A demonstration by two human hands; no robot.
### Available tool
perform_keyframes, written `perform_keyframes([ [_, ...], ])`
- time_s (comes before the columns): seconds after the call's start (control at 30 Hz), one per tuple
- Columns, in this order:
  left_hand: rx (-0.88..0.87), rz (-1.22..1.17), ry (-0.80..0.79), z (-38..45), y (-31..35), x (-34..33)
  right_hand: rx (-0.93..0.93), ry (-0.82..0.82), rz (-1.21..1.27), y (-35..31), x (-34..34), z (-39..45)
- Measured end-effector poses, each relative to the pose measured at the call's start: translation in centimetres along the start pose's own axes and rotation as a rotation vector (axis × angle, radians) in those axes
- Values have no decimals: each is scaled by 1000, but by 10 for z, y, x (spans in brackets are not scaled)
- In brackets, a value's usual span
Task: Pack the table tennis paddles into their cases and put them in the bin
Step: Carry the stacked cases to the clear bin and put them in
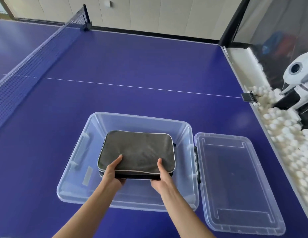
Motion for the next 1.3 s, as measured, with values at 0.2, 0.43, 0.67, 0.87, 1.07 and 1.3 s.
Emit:
perform_keyframes([
  [0.2, 1, -8, -28, 23, 10, -8, 33, 73, -10, -1, -4, 17],
  [0.43, 16, 177, 230, 32, 4, -14, 114, 168, -154, 0, -3, 26],
  [0.67, 61, 229, 193, 35, 4, -19, 98, 173, -277, 0, -2, 32],
  [0.87, -225, 716, 542, 31, 10, -8, 451, 267, -620, -8, -1, 36],
  [1.07, -982, 1692, 153, 25, 35, -27, 906, 4, -1892, -7, -21, 31],
  [1.3, -1204, 2450, 163, 51, 29, 1, 1093, 6, -2430, -12, -7, 50],
])
Point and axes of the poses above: each hand's wrist, its own z-axis towards the middle knuckle, its own x-axis out of the back of the hand, y = z × x, the point moved 1 cm from there along z, towards the middle knuckle, and after that the axes turned 7 degrees about z, right-handed, at the moved point
